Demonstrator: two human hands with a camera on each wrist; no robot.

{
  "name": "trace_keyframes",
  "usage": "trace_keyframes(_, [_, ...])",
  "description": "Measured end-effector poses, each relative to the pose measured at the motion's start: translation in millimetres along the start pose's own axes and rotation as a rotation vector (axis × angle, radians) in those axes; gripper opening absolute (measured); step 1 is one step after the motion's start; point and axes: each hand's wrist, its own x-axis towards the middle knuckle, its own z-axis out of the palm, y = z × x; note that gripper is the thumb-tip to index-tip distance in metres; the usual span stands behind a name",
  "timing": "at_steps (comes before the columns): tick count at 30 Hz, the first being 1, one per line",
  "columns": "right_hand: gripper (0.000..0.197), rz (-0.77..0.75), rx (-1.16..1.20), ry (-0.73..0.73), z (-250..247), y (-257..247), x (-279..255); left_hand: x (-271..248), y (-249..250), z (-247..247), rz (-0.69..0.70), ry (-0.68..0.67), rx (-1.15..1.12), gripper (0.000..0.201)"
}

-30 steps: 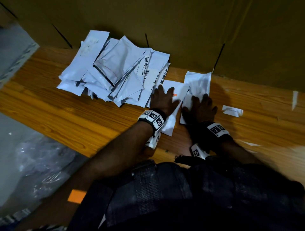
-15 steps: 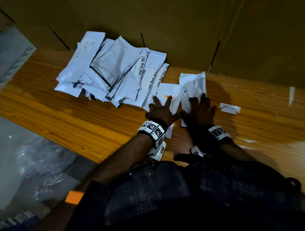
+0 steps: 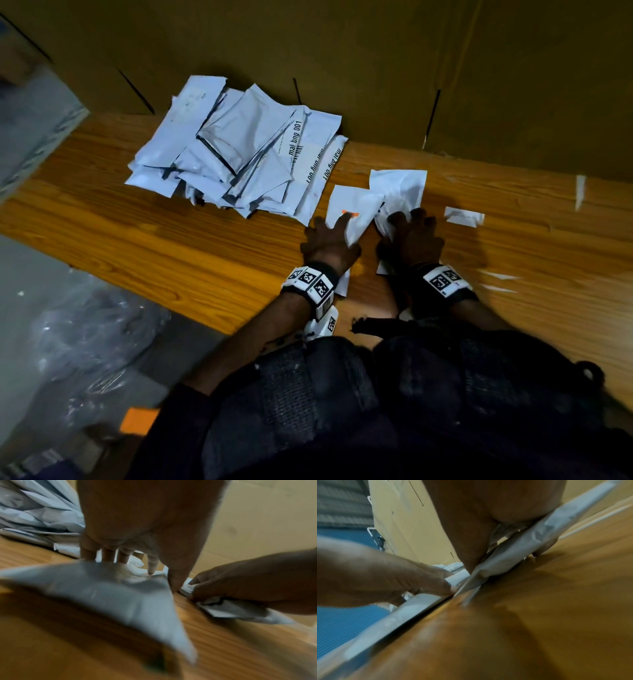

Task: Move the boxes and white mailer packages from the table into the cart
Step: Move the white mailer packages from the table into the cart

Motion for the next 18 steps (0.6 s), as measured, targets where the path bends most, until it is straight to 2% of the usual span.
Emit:
trace_keyframes(3, [0.06, 0.008, 0.008, -0.015, 0.7, 2.7, -12.5, -12.8, 1.3, 4.5, 0.005, -0.039, 0.024, 0.079])
trace_keyframes(9, [0.059, 0.04, 0.016, -0.029, 1.3, 13.7, -45.5, -32.9, -2.5, 16.4, 0.095, 0.014, -0.005, 0.075])
trace_keyframes(13, [0.056, 0.071, 0.008, 0.007, 7.3, 24.5, -78.7, -55.9, -3.7, 30.0, 0.161, 0.064, 0.032, 0.07])
trace_keyframes(18, [0.053, 0.148, -0.006, 0.053, 14.5, 33.5, -129.0, -87.5, -2.7, 44.3, 0.222, 0.029, 0.041, 0.068])
